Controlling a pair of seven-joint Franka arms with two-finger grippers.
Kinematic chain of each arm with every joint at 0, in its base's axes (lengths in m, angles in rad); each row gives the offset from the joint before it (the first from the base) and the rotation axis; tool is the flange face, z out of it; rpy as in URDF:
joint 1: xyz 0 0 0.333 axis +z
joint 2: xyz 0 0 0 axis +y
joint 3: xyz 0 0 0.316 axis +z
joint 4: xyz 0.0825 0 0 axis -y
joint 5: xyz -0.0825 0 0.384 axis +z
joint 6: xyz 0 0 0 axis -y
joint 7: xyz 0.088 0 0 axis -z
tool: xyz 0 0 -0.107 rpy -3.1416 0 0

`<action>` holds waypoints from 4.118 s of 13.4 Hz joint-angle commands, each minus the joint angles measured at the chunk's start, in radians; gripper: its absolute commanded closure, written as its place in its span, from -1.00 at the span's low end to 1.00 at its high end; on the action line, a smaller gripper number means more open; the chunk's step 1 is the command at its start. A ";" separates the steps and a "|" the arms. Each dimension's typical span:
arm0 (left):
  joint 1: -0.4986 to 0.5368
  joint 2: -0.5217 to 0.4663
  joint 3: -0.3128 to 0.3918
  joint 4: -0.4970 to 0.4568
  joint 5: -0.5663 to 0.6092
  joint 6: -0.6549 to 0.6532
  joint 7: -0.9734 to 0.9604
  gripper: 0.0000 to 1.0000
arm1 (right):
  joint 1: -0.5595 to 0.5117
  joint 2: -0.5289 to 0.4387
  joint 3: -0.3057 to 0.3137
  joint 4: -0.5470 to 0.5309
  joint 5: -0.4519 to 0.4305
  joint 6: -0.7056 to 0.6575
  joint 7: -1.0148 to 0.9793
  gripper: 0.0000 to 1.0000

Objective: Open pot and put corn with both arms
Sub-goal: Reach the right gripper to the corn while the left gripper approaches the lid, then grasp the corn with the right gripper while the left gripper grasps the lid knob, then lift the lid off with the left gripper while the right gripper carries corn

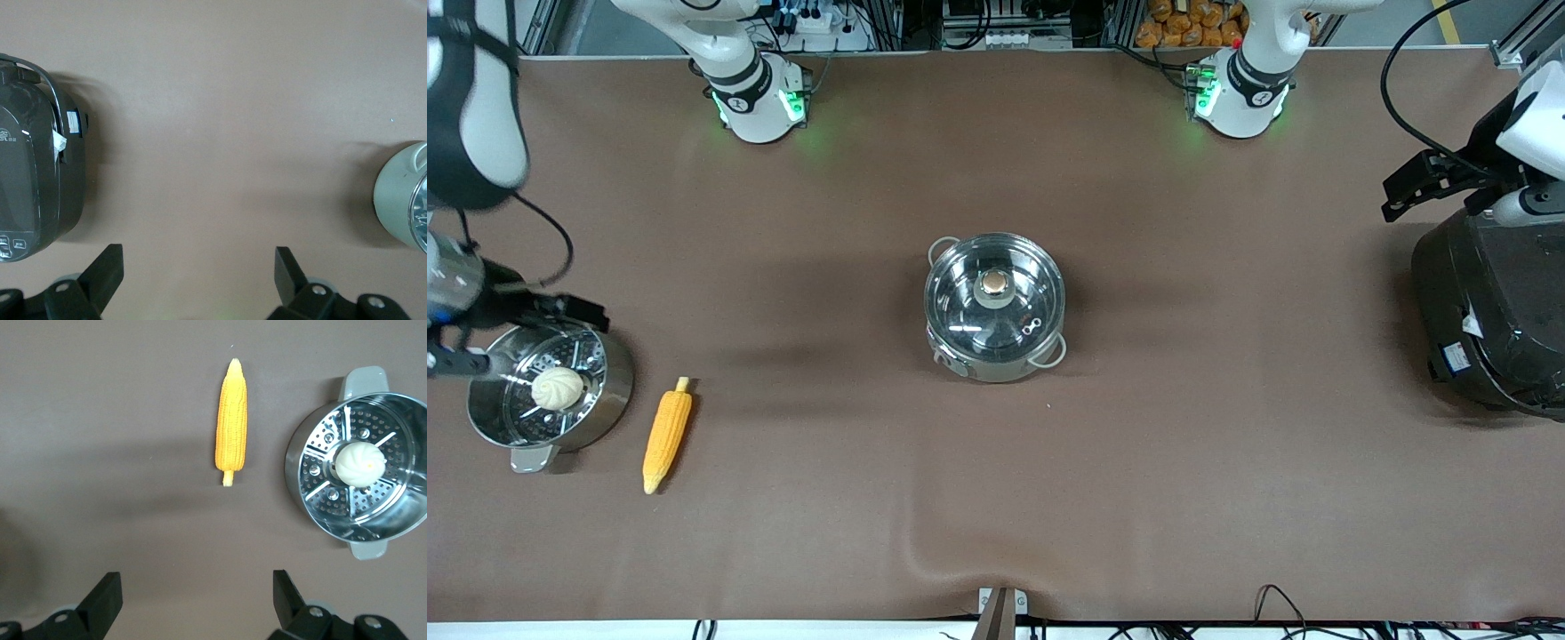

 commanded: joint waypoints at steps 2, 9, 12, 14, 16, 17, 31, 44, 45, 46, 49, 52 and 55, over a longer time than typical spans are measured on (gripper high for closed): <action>0.000 0.010 -0.011 0.022 -0.021 -0.021 0.020 -1.00 | -0.018 0.083 0.009 0.031 0.005 0.083 -0.013 -1.00; -0.041 0.116 -0.159 0.025 -0.052 0.047 -0.195 -1.00 | -0.016 0.258 0.007 -0.021 -0.004 0.277 -0.003 -1.00; -0.055 0.206 -0.263 0.106 -0.047 0.053 -0.404 -1.00 | -0.018 0.284 0.007 -0.119 -0.003 0.462 -0.002 -1.00; -0.130 0.294 -0.296 0.181 -0.045 0.057 -0.620 -1.00 | -0.021 0.331 0.007 -0.127 -0.004 0.532 -0.013 -1.00; -0.251 0.383 -0.291 0.223 -0.033 0.089 -0.812 -1.00 | -0.047 0.373 0.007 -0.127 -0.014 0.597 -0.029 -1.00; -0.300 0.413 -0.291 0.225 -0.021 0.131 -0.895 -1.00 | -0.056 0.390 0.007 -0.127 -0.021 0.617 -0.043 -1.00; -0.518 0.678 -0.281 0.225 0.172 0.465 -1.242 -1.00 | -0.074 0.479 0.007 -0.122 -0.061 0.747 -0.105 1.00; -0.526 0.704 -0.281 0.222 0.175 0.465 -1.242 -0.67 | 0.077 0.157 0.042 -0.130 -0.093 0.374 -0.333 1.00; -0.527 0.704 -0.281 0.220 0.175 0.465 -1.242 -0.64 | 0.080 0.138 0.070 -0.128 -0.090 0.342 -0.351 1.00; -0.527 0.705 -0.281 0.220 0.175 0.465 -1.242 -0.59 | 0.079 0.126 0.108 -0.127 -0.087 0.325 -0.353 1.00; -0.524 0.704 -0.282 0.222 0.172 0.465 -1.244 -0.07 | 0.082 0.135 0.226 -0.128 -0.087 0.328 -0.355 1.00; -0.527 0.708 -0.281 0.220 0.174 0.465 -1.241 1.00 | 0.103 0.123 0.277 -0.180 -0.087 0.297 -0.394 1.00; -0.509 0.666 -0.282 0.219 0.175 0.462 -1.224 1.00 | 0.091 0.109 0.277 -0.197 -0.087 0.233 -0.468 1.00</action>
